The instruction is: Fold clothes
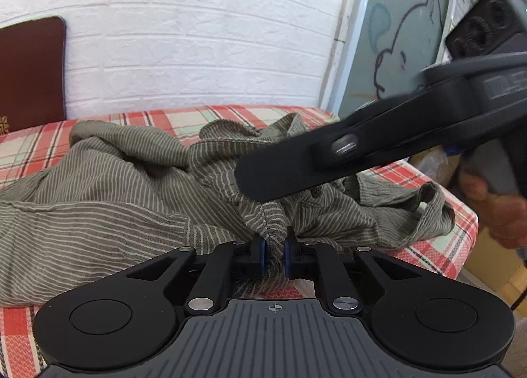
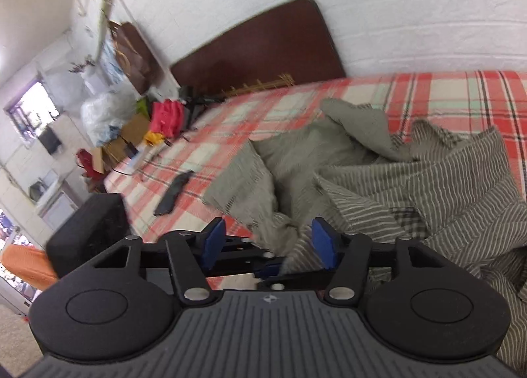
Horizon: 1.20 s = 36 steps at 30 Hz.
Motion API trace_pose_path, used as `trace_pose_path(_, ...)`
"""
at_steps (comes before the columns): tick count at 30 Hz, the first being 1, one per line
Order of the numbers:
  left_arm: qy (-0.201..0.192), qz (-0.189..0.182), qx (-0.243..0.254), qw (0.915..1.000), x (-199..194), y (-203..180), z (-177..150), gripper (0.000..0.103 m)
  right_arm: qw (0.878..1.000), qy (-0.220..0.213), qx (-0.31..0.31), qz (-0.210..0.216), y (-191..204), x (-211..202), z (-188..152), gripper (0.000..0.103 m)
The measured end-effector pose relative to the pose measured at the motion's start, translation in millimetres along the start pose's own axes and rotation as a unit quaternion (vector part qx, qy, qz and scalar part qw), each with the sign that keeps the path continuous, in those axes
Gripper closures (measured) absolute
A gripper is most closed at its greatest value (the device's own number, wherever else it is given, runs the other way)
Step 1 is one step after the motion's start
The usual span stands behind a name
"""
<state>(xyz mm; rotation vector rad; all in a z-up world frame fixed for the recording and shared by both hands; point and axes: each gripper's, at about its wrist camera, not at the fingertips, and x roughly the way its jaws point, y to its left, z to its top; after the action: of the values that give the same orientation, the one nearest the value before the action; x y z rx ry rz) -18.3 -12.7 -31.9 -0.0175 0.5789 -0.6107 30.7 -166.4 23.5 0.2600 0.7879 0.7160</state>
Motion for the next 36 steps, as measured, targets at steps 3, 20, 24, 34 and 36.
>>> trace_pose_path(3, -0.008, -0.008, -0.004, 0.9999, -4.3, 2.4, -3.8, 0.096, 0.998, 0.01, -0.004, -0.054, 0.4, 9.5, -1.0, 0.055)
trace_pose_path(20, -0.016, -0.031, -0.012, 0.9993, -13.5, 13.5, -15.0, 0.096, 0.985, 0.038, -0.041, -0.166, 3.1, 46.8, -18.5, 0.086)
trace_pose_path(24, -0.019, -0.034, -0.028, 0.9988, -28.7, 24.4, -11.4, 0.067, 0.99, 0.018, 0.008, -0.143, -12.7, 32.6, -21.5, 0.092)
trace_pose_path(34, -0.041, -0.023, -0.035, 0.9983, -30.3, 58.6, 53.0, 0.03, 0.992, 0.005, 0.081, -0.095, -33.9, -3.4, -54.6, 0.093)
trace_pose_path(36, -0.011, -0.038, -0.014, 0.9991, -10.6, 54.0, 65.6, 0.03, 0.992, 0.004, 0.092, -0.086, -36.9, -6.1, -61.4, 0.092)
